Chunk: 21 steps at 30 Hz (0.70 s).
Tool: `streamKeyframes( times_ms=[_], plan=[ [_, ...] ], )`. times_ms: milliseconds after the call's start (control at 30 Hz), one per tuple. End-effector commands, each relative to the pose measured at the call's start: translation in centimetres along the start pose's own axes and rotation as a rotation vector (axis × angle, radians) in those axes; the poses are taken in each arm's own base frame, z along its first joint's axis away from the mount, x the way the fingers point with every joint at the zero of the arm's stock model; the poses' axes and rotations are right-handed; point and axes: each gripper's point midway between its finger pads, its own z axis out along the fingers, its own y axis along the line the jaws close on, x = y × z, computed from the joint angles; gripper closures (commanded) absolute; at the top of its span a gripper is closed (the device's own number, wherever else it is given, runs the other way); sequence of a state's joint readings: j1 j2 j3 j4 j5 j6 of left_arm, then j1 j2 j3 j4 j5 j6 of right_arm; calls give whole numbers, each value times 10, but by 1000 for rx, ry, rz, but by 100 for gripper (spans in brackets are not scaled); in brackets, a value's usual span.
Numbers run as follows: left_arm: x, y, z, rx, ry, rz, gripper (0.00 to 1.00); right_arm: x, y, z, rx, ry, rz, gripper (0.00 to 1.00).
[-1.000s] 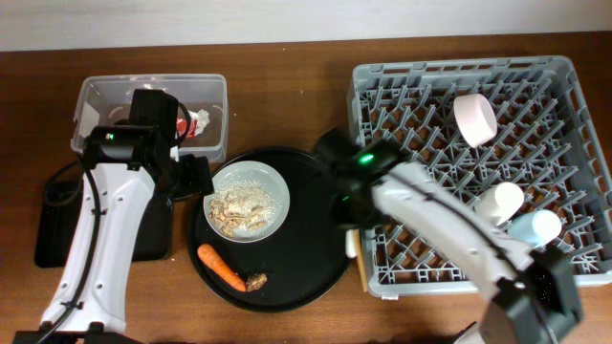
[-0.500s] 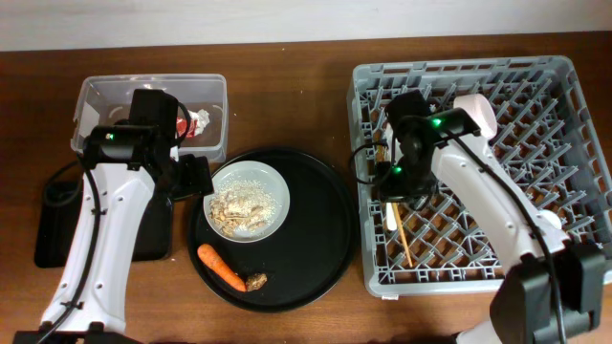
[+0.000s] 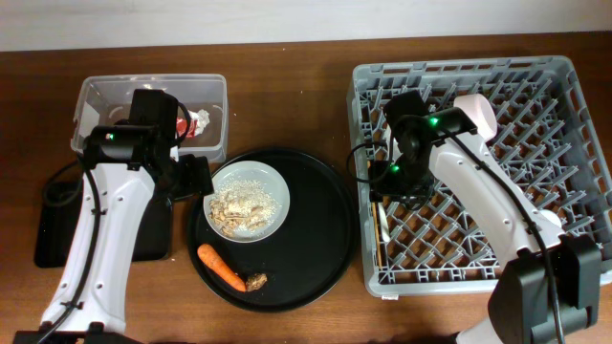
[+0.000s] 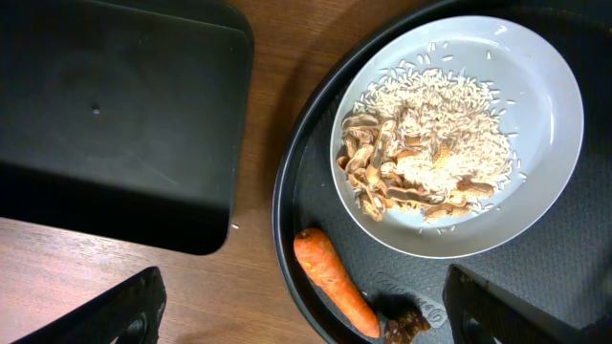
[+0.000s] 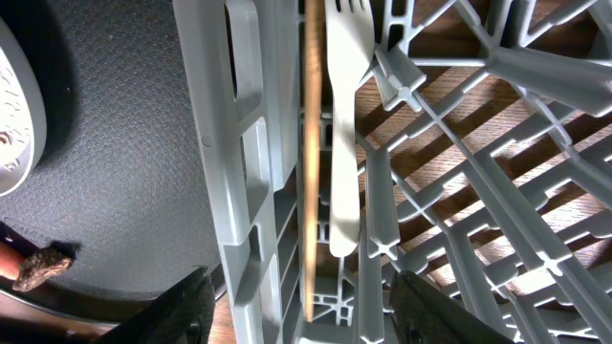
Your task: Sort waste into correct bins and load items into the dishwasher rack
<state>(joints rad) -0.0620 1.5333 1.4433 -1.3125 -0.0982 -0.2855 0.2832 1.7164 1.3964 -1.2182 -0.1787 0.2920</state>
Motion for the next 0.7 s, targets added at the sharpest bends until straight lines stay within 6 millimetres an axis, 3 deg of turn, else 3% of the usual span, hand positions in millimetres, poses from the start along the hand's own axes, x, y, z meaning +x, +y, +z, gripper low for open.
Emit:
streamKeyframes(
  times_ms=[0,67,133,200,233,300,367,467,667],
  plan=[
    [0,4,0,-12,-4,-19,8,0,0,3,-3,8,6,37],
    [0,4,0,-11,-3,-19,8,1,-1,3,1,10,6,37],
    [1,0,0,11,3,-19,8,1,-14,-7,59,-17,12,37],
    [0,0,0,12,0,-20,7,-2,-31,-37,114,-76,41,36],
    [-2,-1,0,15,-8,-20,7,-4,-45,-69,145,-143,77,34],
    [-3,-8,0,51,-12,-18,8,-3,-64,-107,150,-237,113,32],
    [-10,-33,-2,136,-42,13,9,7,-95,-134,155,-307,200,23],
    [-15,-86,4,229,-73,119,10,23,-127,-136,176,-260,285,18],
    [11,-188,70,275,44,221,10,28,-135,-129,182,-229,296,18]
  ],
)
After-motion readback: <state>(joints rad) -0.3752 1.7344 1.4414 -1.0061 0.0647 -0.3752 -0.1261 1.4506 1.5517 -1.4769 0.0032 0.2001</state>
